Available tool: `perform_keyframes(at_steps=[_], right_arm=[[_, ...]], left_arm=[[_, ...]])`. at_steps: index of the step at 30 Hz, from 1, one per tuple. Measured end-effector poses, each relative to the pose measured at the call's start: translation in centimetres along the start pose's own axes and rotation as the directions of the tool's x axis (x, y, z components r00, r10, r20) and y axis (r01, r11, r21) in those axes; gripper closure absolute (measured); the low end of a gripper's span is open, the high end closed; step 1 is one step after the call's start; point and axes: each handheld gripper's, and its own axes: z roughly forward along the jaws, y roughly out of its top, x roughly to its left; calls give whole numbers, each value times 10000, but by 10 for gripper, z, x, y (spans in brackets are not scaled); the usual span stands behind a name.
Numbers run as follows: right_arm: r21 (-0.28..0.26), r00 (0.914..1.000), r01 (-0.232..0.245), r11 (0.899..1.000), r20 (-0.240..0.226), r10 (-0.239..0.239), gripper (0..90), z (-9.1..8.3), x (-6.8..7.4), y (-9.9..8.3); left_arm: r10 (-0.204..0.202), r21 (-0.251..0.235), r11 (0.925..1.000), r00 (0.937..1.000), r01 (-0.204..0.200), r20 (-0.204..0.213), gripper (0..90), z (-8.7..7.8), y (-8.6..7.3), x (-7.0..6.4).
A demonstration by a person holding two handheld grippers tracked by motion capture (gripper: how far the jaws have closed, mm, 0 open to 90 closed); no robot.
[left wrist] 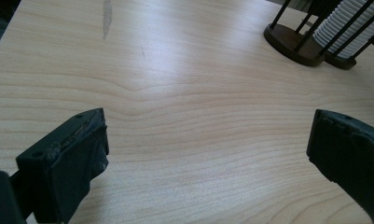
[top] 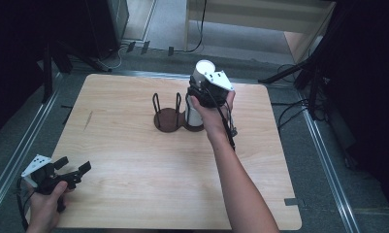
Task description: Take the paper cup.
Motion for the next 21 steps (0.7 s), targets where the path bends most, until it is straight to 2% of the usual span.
perform_keyframes(at_steps=[14, 21], right_arm=[[-529, 9994, -114, 9985, -345, 96, 316, -20, -2, 24], [-534, 9991, -147, 9985, -405, 125, 314, -36, -6, 27]], left_arm=[[-19, -33, 10000, 10000, 19, -1, 0, 0, 0, 0], [-25, -42, 10000, 10000, 25, 11, 0, 0, 0, 0]])
